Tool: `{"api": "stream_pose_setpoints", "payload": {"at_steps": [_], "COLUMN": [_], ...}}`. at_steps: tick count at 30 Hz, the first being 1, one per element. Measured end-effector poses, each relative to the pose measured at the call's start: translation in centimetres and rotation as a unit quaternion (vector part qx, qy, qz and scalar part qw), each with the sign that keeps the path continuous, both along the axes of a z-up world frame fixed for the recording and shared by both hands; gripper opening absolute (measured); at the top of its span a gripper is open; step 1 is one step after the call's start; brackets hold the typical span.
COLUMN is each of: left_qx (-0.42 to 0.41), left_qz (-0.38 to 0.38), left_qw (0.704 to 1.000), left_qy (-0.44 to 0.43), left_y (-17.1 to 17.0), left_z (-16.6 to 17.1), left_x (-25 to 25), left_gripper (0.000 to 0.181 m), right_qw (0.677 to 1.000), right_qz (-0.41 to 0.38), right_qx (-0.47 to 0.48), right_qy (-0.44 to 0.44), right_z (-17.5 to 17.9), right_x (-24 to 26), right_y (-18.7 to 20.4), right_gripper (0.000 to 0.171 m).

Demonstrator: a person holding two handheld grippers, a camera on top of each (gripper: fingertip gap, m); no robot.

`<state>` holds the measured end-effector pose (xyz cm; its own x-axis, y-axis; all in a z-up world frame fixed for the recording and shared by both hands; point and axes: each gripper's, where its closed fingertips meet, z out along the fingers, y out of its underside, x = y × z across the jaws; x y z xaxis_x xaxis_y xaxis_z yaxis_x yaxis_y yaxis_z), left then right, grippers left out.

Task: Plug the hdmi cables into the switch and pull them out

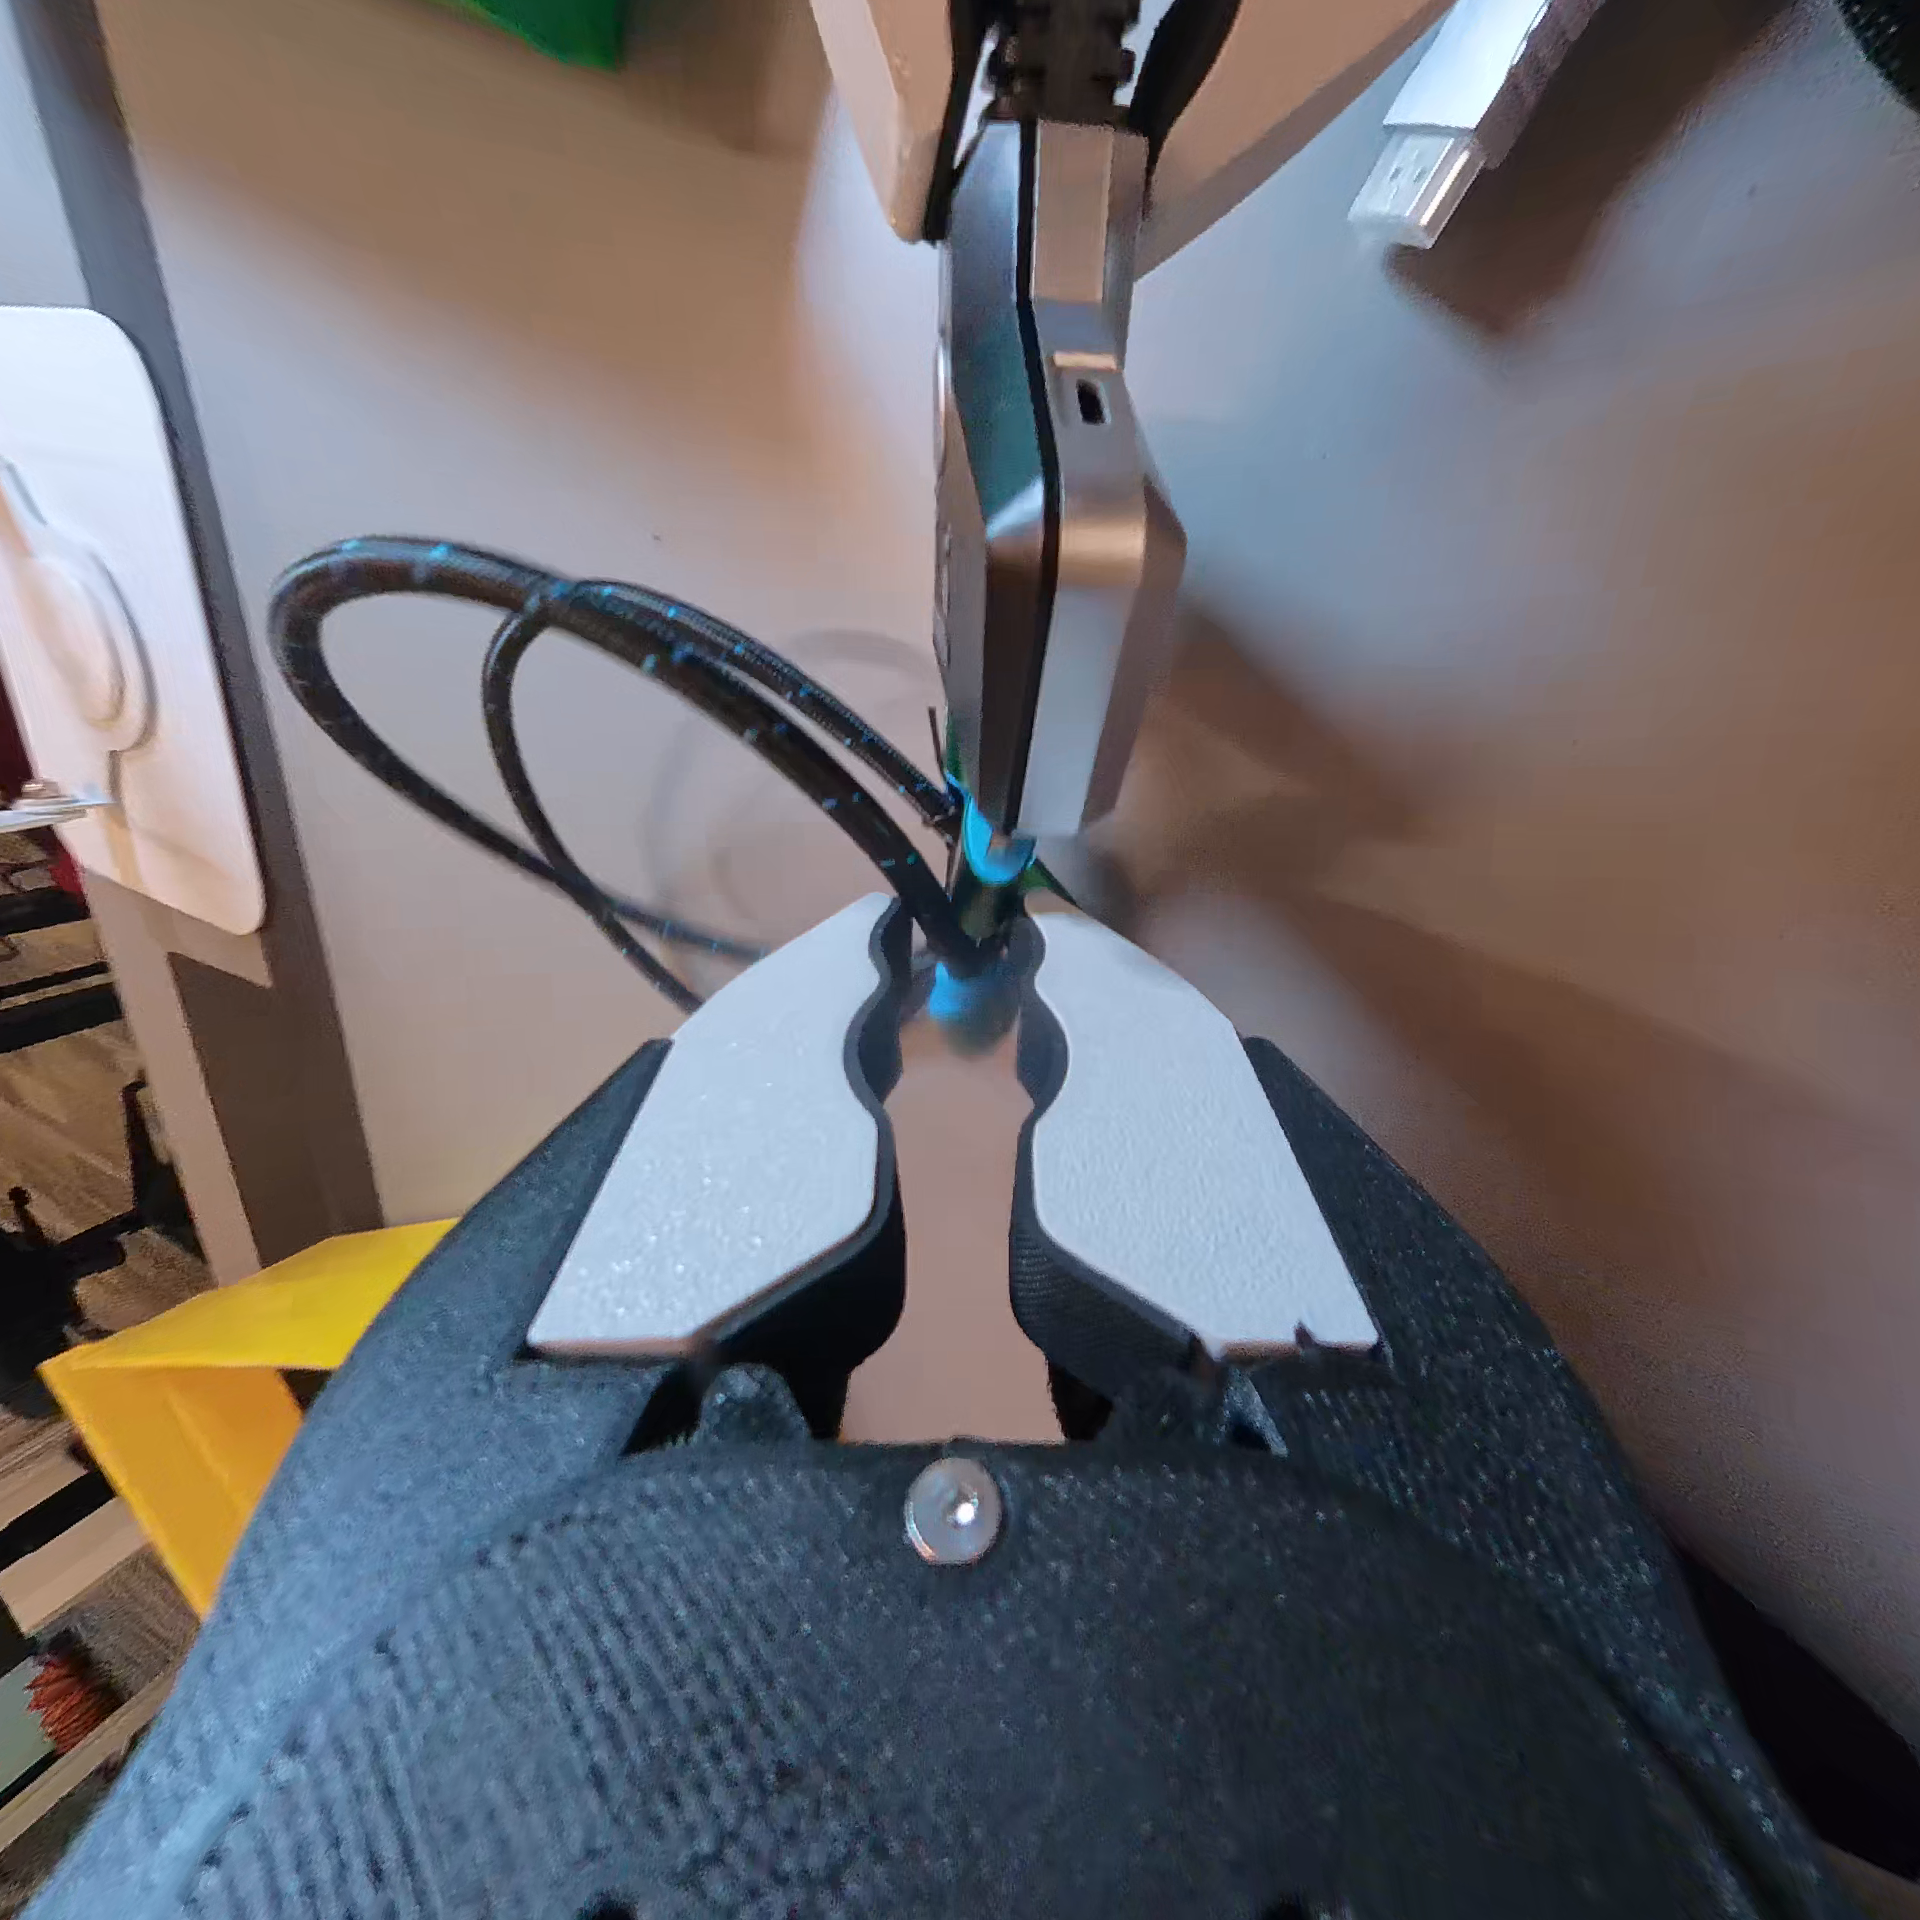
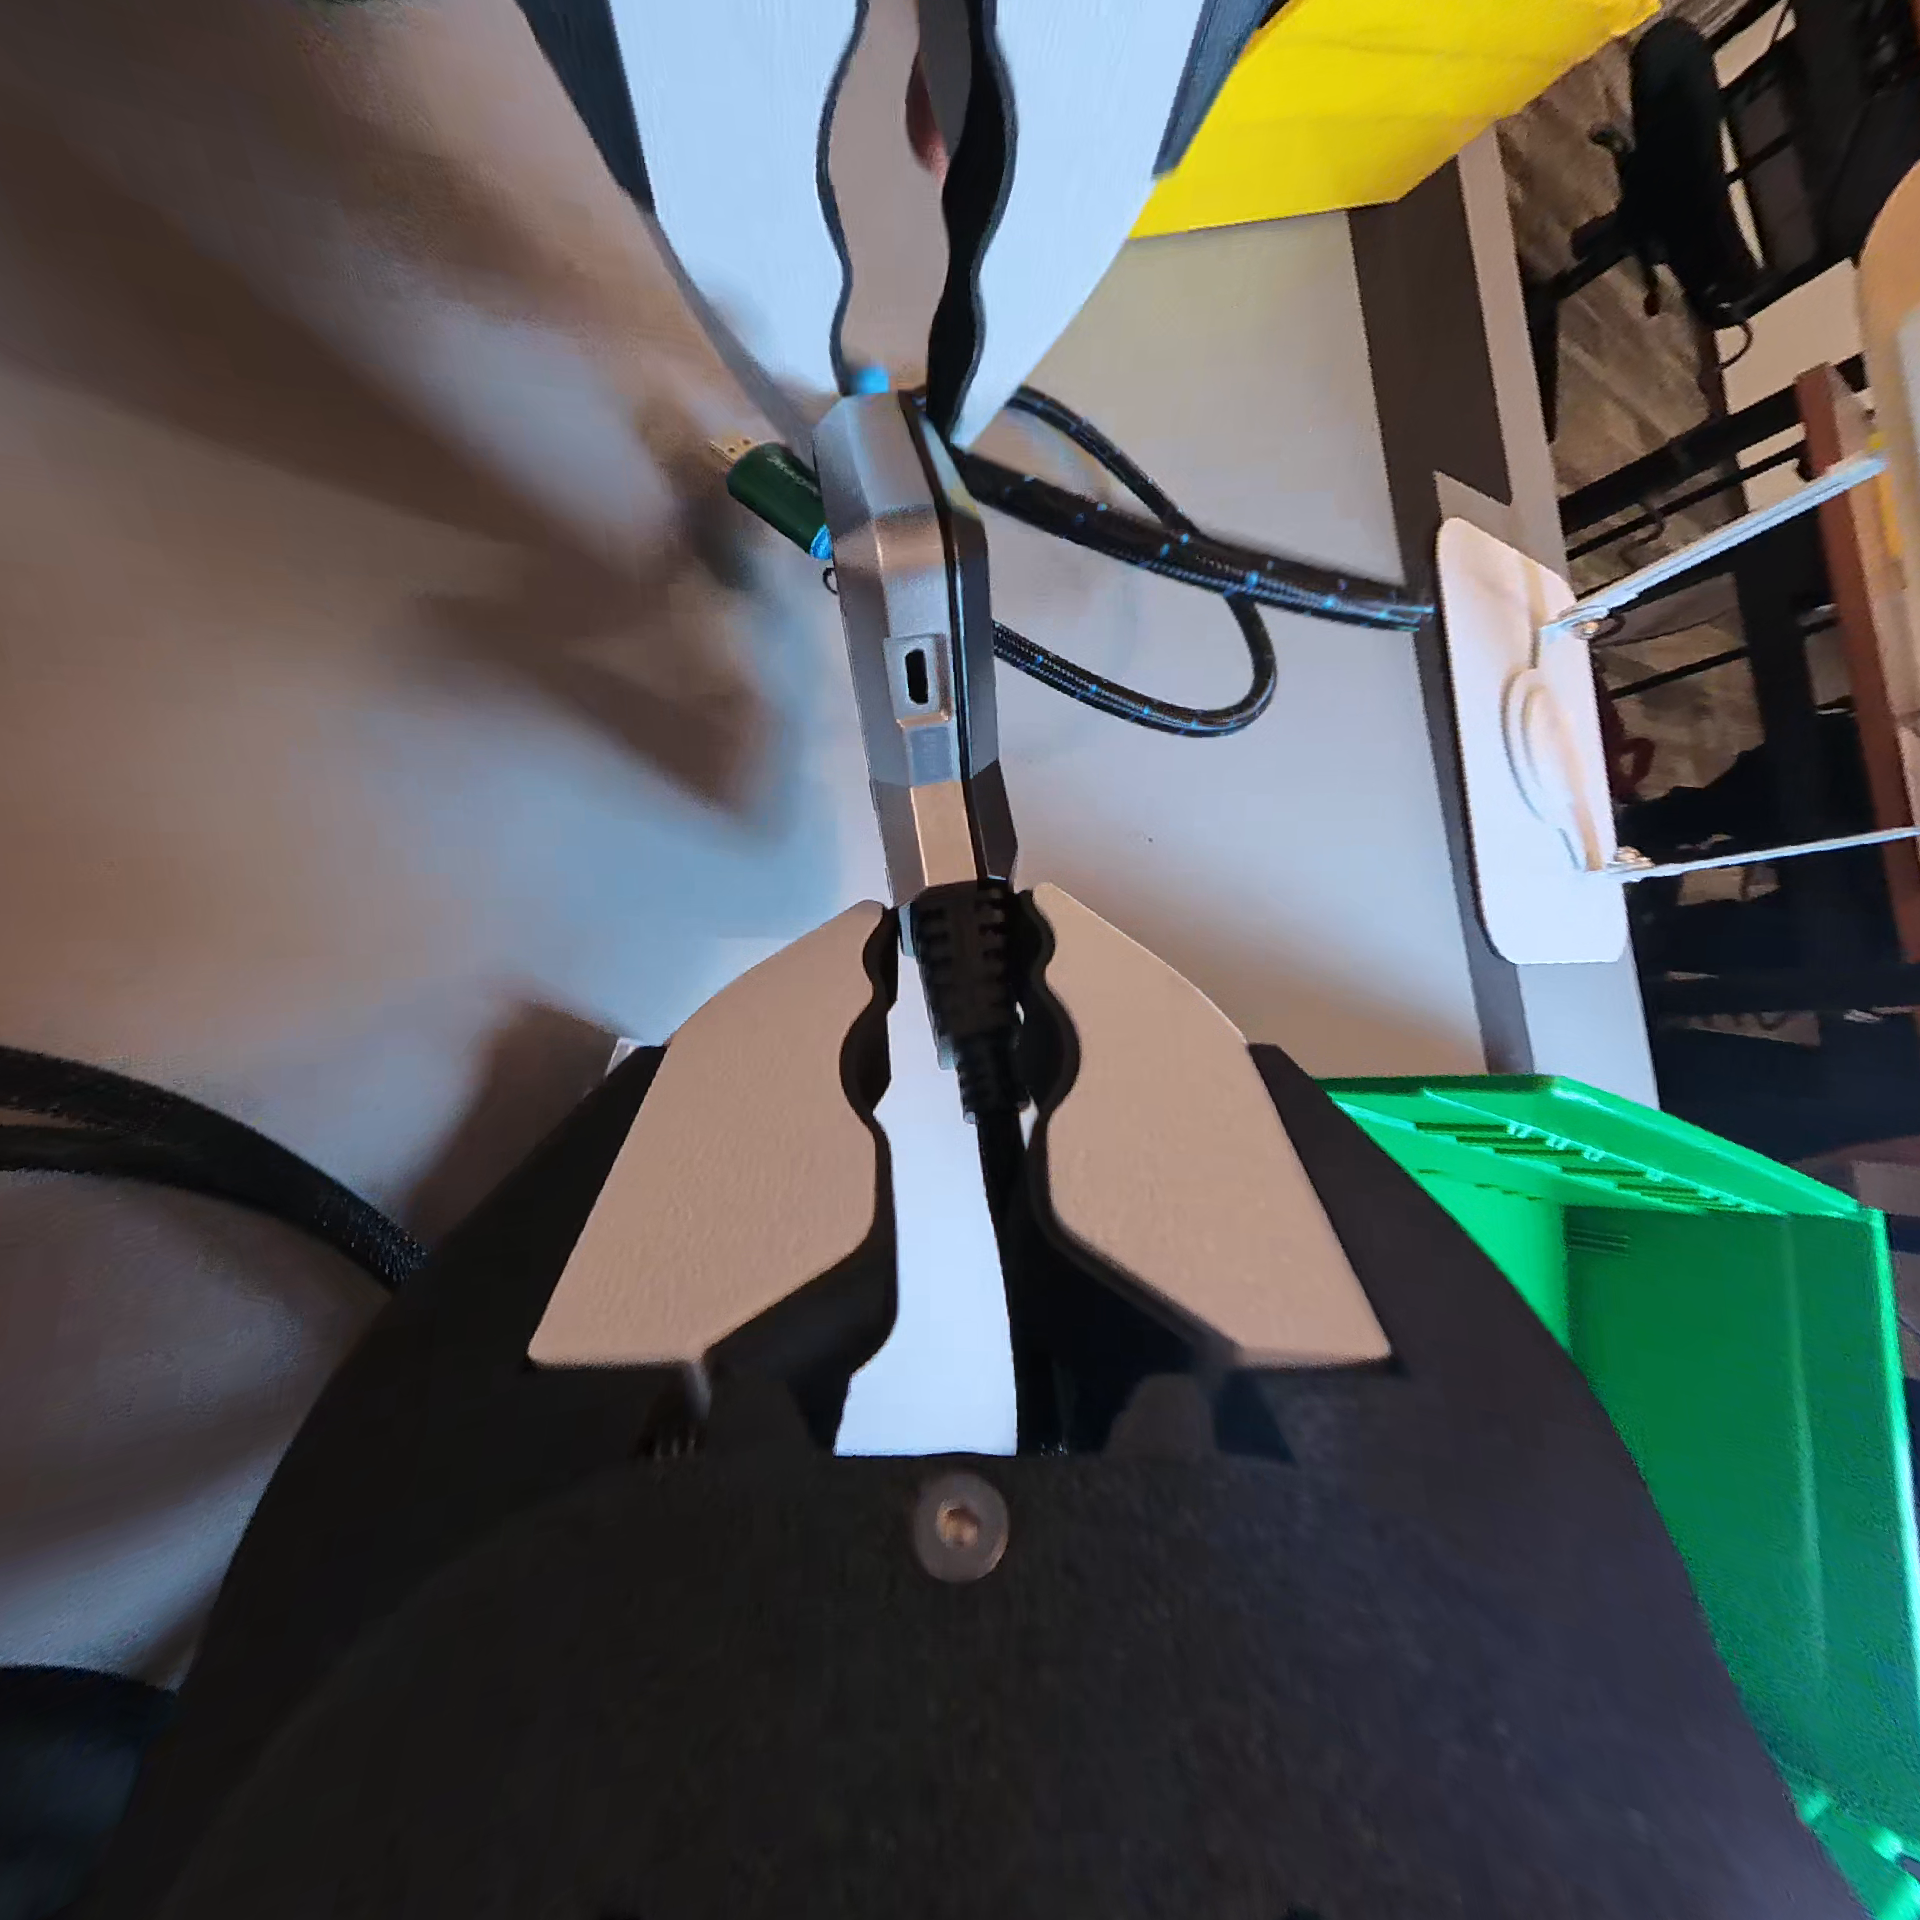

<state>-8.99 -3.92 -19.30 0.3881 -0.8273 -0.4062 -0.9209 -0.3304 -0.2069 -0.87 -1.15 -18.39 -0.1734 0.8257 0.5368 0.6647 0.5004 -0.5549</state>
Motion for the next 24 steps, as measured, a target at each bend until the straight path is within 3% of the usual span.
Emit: {"api": "stream_pose_setpoints", "payload": {"at_steps": [11,24], "left_qx": [-0.033,-0.058], "left_qz": [-0.024,-0.087], "left_qw": [0.999,0.972], "left_qy": [-0.027,-0.208], "left_y": [-0.7,-0.3], "left_z": [-0.8,0.2], "left_x": [0.9,3.4], "left_gripper": [0.017,0.017], "right_qw": [0.998,0.994], "right_qz": [-0.015,-0.028], "right_qx": [-0.027,-0.085], "right_qy": [-0.058,-0.066], "right_z": [-1.5,-2.7], "right_x": [1.0,2.9], "right_y": [-0.2,1.1], "right_gripper": [0.020,0.020]}}
